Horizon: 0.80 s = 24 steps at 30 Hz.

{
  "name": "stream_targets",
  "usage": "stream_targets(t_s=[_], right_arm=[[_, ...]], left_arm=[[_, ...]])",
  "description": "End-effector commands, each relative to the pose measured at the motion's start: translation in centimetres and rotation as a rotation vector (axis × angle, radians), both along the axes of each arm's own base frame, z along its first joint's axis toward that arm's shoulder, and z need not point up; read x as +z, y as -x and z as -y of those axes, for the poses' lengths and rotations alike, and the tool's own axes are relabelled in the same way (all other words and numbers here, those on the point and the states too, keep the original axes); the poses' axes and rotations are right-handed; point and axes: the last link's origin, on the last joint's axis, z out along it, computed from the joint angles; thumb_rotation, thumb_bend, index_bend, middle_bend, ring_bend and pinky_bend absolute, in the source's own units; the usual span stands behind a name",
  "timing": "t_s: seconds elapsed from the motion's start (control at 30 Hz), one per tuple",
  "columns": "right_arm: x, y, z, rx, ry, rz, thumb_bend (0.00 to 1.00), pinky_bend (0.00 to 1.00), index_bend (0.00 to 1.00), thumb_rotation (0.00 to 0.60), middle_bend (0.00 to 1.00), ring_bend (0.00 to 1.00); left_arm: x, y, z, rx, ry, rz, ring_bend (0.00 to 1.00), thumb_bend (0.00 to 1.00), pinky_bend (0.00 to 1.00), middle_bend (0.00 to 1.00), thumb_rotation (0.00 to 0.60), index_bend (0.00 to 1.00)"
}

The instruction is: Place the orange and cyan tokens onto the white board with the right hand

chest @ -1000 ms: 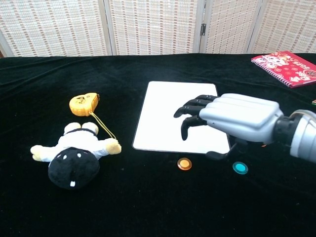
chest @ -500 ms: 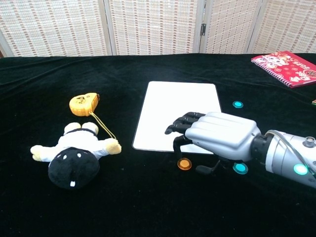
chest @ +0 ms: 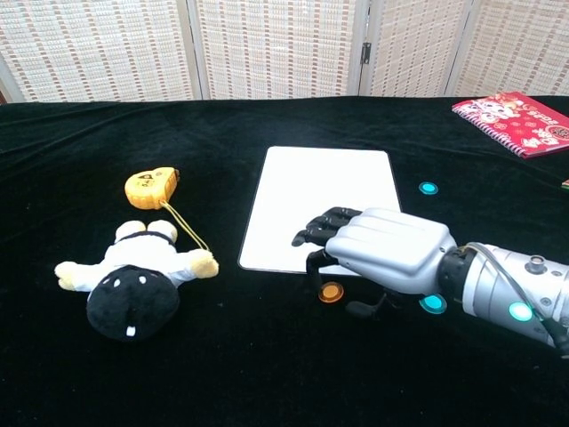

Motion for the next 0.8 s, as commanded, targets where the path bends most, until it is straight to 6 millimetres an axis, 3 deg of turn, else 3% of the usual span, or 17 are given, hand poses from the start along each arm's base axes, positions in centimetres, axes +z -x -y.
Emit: stream_targets(t_s=[0.03, 0.43, 0.8], right_arm=[[-0.23, -0.08, 0.04, 0.004, -0.001, -0.001, 0.30, 0.00, 0.39, 0.600, 0.07, 0.01], [-0.68, -0.06, 0.41, 0.008, 0.006, -0.010, 0.30, 0.00, 0.39, 0.600, 0.07, 0.01], [-0.91, -0.04, 0.42, 0.008, 0.014, -0.014, 0.30, 0.00, 0.52, 0.600, 0.12, 0.02]], left_arm=[[0.00, 0.01, 0.03, 0.001, 0.000, 0.000, 0.00, 0.07, 0.00, 0.00, 0.600, 0.00], [-0.02, 0.02, -0.11, 0.001, 0.004, -0.003, 0.00, 0.07, 0.00, 0.00, 0.600, 0.00], [0.00, 0.15, 0.01, 0.004, 0.004, -0.003, 0.00, 0.07, 0.00, 0.00, 0.600, 0.00]])
